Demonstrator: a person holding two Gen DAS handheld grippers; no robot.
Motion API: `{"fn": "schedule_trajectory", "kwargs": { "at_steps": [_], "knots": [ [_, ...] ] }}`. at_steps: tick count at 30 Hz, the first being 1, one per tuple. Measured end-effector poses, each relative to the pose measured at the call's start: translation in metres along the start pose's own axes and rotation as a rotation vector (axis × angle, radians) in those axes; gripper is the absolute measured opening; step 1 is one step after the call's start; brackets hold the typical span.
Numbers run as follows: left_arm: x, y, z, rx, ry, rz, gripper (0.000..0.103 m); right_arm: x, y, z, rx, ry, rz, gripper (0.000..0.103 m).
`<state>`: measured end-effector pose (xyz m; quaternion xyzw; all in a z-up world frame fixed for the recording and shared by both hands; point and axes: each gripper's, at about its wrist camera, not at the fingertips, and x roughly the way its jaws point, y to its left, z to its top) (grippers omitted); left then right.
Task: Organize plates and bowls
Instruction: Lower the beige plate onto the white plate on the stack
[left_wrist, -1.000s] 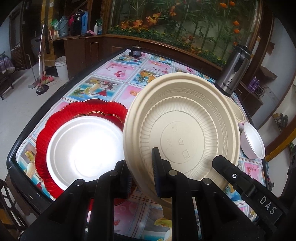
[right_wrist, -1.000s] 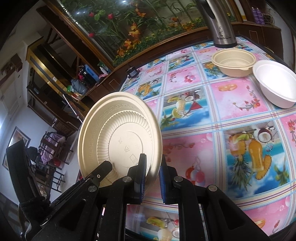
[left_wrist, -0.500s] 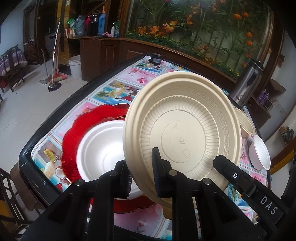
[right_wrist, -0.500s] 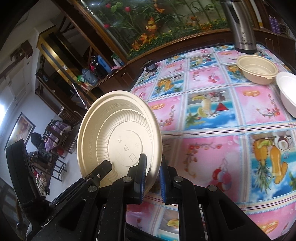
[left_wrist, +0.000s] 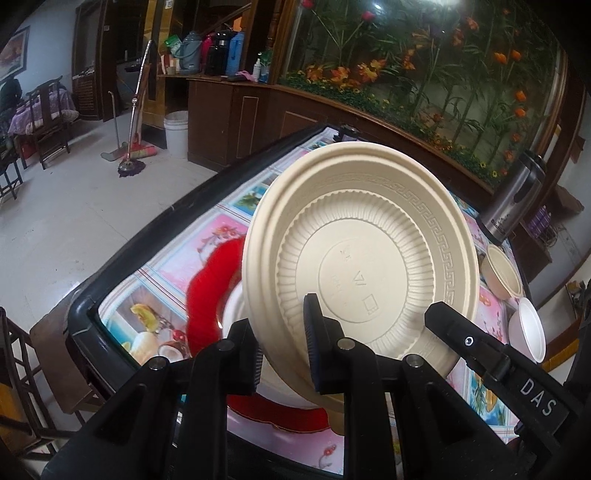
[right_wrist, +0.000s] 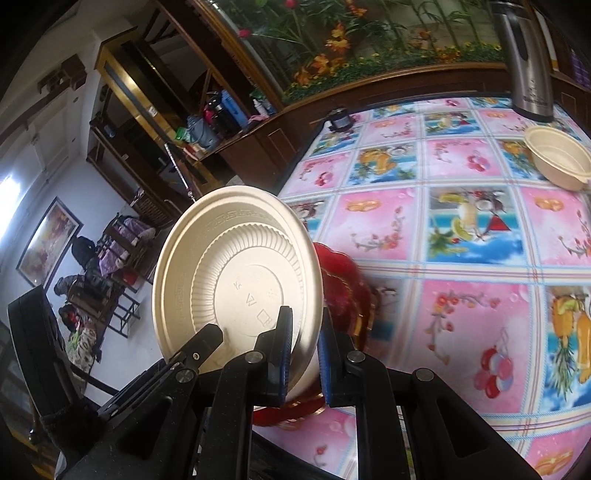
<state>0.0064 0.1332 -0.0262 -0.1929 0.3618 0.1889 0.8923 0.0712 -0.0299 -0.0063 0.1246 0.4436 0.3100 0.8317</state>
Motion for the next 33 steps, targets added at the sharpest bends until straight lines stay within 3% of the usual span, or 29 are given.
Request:
{"fn": "schedule_trajectory", "kwargs": {
  "at_steps": [17, 33],
  "knots": [
    [0.021, 0.016, -0.014, -0.015, 0.074, 0.057, 0.018, 0.037, 0.010, -0.012, -0.027, 0.103, 0.008, 0.013],
    [0.023, 0.020, -0.018, -0.006, 0.085, 0.064, 0.018, 0.042, 0.012, -0.015, -0.032, 0.124, -0.007, 0.013]
  ]
}}
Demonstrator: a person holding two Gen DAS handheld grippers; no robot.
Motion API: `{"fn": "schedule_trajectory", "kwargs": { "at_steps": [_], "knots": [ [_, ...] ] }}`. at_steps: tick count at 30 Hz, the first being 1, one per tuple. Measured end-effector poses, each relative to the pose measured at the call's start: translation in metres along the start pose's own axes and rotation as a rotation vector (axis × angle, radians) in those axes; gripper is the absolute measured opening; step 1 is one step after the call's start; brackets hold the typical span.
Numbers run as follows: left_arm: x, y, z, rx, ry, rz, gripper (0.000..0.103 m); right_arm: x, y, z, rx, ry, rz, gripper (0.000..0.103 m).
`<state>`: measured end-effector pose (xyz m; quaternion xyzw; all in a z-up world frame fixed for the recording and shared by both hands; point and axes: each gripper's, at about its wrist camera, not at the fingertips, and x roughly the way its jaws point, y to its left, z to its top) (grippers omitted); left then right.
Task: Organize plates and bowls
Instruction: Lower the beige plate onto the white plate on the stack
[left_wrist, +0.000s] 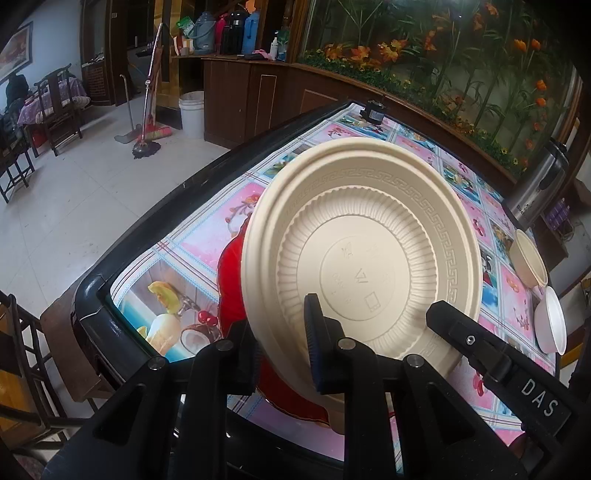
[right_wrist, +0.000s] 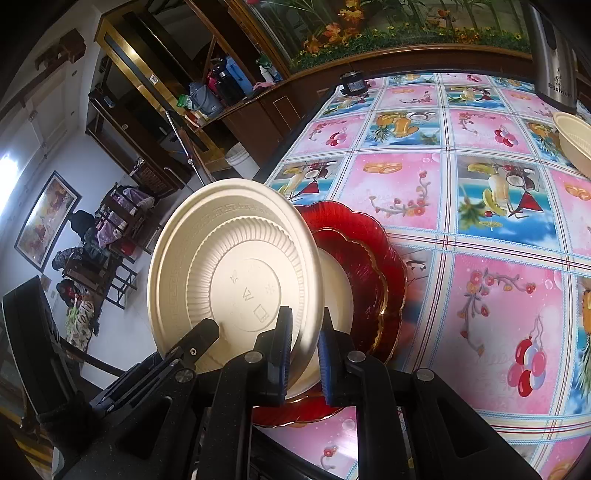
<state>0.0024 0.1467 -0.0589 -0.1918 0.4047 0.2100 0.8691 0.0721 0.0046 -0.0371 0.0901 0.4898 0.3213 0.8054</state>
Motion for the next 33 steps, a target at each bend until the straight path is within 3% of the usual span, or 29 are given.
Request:
{"fn": "schedule_trajectory", "kwargs": {
  "at_steps": [33],
  "knots": [
    [0.0102, 0.0048, -0.0009, 0.000, 0.039, 0.009, 0.018, 0.0074, -0.0050, 0.0047, 0.009, 0.022, -0.021, 0.017]
  ]
}}
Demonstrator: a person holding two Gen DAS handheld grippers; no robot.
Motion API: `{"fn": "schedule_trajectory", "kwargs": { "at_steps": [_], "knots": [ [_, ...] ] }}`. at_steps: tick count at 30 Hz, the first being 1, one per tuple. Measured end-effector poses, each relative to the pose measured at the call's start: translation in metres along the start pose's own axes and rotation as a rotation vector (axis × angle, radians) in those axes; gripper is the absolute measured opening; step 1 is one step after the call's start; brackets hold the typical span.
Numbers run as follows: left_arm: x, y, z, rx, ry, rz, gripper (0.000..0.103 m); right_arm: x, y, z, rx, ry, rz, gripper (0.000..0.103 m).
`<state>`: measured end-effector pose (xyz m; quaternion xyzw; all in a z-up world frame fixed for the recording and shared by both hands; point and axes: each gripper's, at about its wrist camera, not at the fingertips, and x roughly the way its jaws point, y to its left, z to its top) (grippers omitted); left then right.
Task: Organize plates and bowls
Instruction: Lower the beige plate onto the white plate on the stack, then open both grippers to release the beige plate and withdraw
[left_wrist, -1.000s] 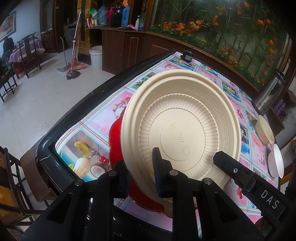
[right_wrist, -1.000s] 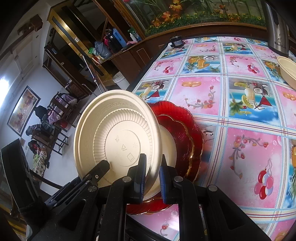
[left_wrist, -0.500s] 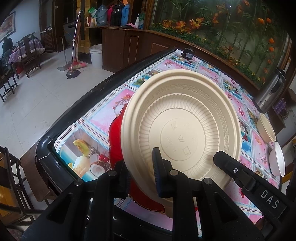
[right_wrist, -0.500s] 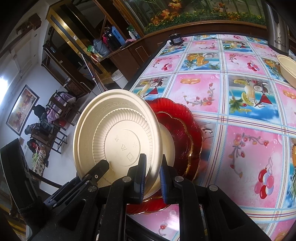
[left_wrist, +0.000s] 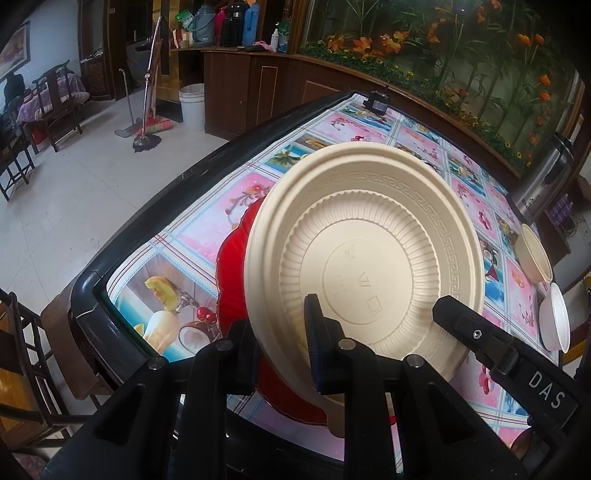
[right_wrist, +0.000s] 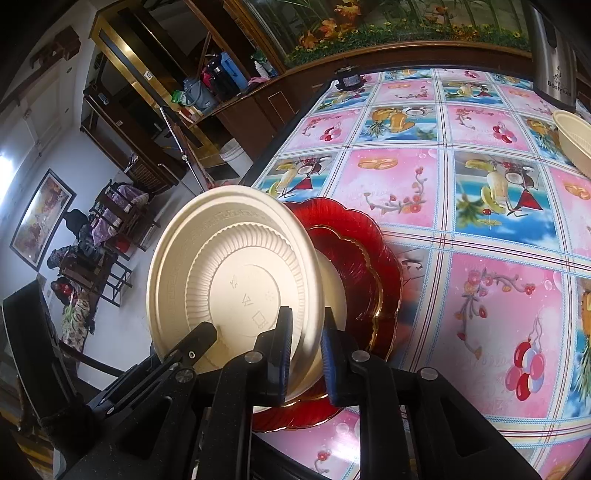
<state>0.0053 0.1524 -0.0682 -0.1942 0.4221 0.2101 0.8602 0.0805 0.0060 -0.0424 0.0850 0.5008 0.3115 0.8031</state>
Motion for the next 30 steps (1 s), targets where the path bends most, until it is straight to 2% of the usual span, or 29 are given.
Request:
{"fn": "schedule_trajectory", "kwargs": {
  "at_steps": [8, 10, 13, 15, 17, 20, 22, 24, 26, 30],
  "knots": [
    [0.000, 0.000, 0.002, -0.017, 0.001, 0.005, 0.021, -0.002, -0.005, 0.002, 0.016, -0.007, -0.004, 0.017],
    [0.000, 0.002, 0.003, -0.029, 0.006, 0.004, 0.038, -0.003, -0.006, 0.002, 0.020, -0.011, -0.001, 0.018],
    [-0.004, 0.005, 0.005, -0.053, -0.009, 0.000, 0.059, -0.006, -0.008, 0.003, 0.024, -0.021, 0.004, 0.030],
    [-0.008, 0.005, 0.005, -0.056, -0.025, 0.006, 0.059, -0.008, -0.009, 0.004, 0.030, -0.027, 0.005, 0.038],
    [-0.013, 0.006, 0.007, -0.064, -0.045, 0.010, 0.059, -0.010, -0.011, 0.004, 0.038, -0.028, 0.021, 0.039],
    [-0.028, 0.005, 0.011, -0.093, -0.108, -0.005, 0.059, -0.017, -0.012, 0.006, 0.052, -0.045, 0.048, 0.049],
    [-0.041, -0.001, 0.014, -0.093, -0.166, -0.019, 0.066, -0.028, -0.015, 0.007, 0.060, -0.079, 0.068, 0.057],
    [-0.055, -0.013, 0.017, -0.074, -0.231, -0.044, 0.077, -0.041, -0.022, 0.009, 0.082, -0.111, 0.091, 0.069],
    [-0.061, -0.027, 0.019, -0.047, -0.262, -0.068, 0.079, -0.052, -0.033, 0.011, 0.105, -0.134, 0.107, 0.074],
    [-0.061, -0.070, 0.025, 0.060, -0.239, -0.130, 0.082, -0.074, -0.063, 0.014, 0.152, -0.167, 0.105, 0.076]
  ]
}}
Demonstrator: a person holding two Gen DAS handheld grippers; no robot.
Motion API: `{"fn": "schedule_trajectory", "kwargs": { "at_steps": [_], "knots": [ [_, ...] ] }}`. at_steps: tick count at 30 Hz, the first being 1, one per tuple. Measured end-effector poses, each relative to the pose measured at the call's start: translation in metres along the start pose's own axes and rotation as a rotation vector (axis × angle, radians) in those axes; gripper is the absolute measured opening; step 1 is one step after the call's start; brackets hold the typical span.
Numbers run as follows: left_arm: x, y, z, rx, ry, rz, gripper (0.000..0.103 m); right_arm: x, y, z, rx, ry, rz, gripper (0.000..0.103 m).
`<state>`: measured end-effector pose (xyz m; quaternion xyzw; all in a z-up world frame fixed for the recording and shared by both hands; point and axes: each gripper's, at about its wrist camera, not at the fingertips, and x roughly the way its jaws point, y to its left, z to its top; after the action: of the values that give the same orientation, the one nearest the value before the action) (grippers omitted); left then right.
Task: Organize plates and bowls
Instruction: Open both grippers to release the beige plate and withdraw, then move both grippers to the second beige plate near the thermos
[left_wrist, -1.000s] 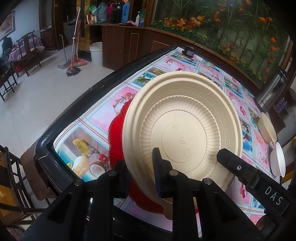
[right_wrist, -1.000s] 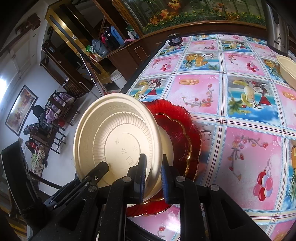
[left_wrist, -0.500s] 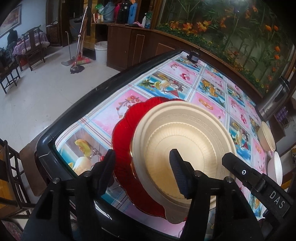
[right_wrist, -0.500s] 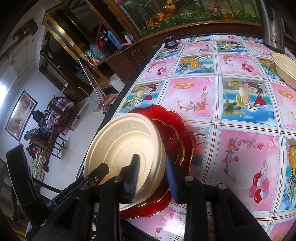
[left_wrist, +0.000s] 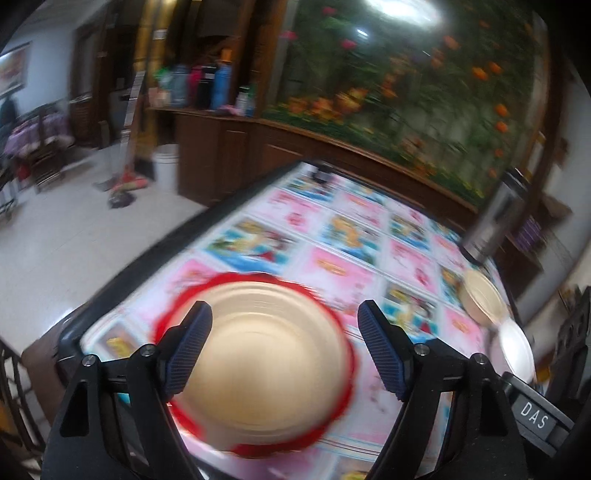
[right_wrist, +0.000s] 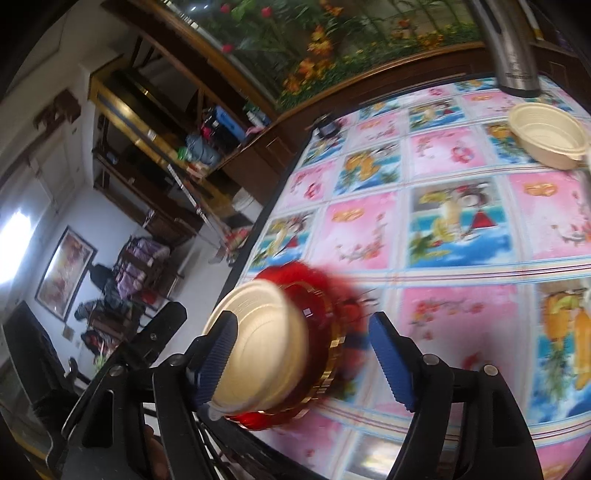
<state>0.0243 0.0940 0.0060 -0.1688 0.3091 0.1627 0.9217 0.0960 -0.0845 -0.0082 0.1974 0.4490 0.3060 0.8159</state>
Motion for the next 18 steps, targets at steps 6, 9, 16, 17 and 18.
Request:
{"fn": "schedule_trajectory", "kwargs": {
  "at_steps": [6, 9, 16, 17, 18],
  "knots": [
    [0.032, -0.069, -0.001, 0.093, 0.162, -0.128, 0.082, -0.036, -0.050, 0.016, 0.072, -0.060, -0.051, 0.085],
    [0.045, -0.100, 0.000, 0.114, 0.205, -0.156, 0.081, -0.052, -0.079, 0.026, 0.124, -0.064, -0.049, 0.087],
    [0.077, -0.164, 0.000, 0.148, 0.328, -0.215, 0.081, -0.095, -0.131, 0.063, 0.185, -0.092, -0.065, 0.103],
    [0.084, -0.171, 0.000, 0.143, 0.344, -0.210, 0.081, -0.101, -0.137, 0.070, 0.187, -0.095, -0.074, 0.103],
    [0.089, -0.178, 0.001, 0.134, 0.350, -0.211, 0.081, -0.107, -0.143, 0.079, 0.187, -0.102, -0.088, 0.103]
  ]
}}
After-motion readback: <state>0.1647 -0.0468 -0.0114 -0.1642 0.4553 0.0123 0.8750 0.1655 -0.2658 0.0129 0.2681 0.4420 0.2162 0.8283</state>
